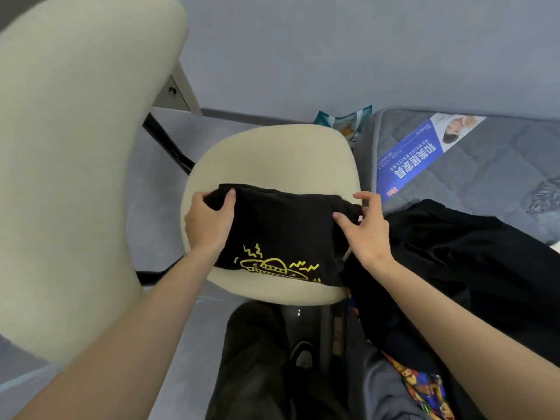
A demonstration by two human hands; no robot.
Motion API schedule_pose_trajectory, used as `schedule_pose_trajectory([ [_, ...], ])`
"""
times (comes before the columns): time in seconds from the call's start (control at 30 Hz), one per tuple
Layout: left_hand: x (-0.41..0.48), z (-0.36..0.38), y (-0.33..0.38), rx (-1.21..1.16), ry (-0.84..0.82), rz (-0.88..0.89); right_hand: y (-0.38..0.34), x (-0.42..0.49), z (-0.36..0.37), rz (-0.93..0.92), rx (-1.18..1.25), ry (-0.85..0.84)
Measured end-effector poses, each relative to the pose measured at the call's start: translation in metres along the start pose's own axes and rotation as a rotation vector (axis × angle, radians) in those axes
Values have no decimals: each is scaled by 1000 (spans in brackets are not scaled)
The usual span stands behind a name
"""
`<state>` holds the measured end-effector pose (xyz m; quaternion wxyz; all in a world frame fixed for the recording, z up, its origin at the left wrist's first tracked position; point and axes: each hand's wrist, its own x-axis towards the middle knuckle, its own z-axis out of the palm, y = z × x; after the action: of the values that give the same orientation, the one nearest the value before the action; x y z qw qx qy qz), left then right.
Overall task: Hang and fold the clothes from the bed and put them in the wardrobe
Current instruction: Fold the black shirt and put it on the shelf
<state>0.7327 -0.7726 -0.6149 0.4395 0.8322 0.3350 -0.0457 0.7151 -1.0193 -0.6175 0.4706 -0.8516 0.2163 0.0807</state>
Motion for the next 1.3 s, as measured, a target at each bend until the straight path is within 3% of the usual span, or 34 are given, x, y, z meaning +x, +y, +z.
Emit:
schedule_pose_trajectory([
  [0.07,24,10,3,83,-37,-78,0,17,10,45,-42,40],
  [0.1,33,15,2,194,-18,-11,-1,22,16,8,-131,80],
  [0.2,40,29,1,449,82,483,-10,20,38,-350,-462,182],
  [0.27,34,43,-5,617,-68,774,-11,10,58,-508,-579,4],
  [0.3,31,50,-11,713,-167,821,-8,6,67,-497,-637,-97],
  [0.4,37,62,-36,849,-291,593,14,10,80,-318,-762,-188],
  [0.57,50,61,-58,637,-294,166,38,18,87,-236,-709,-97],
  [0.7,42,53,-47,506,-209,155,33,16,84,-5,-509,48],
  [0.87,46,59,-30,233,-114,-156,23,13,84,190,-395,94],
  [1.07,59,68,-33,97,-104,-211,20,27,84,230,-125,131],
  [1.3,56,64,-25,142,-101,-244,13,40,67,199,-6,19],
])
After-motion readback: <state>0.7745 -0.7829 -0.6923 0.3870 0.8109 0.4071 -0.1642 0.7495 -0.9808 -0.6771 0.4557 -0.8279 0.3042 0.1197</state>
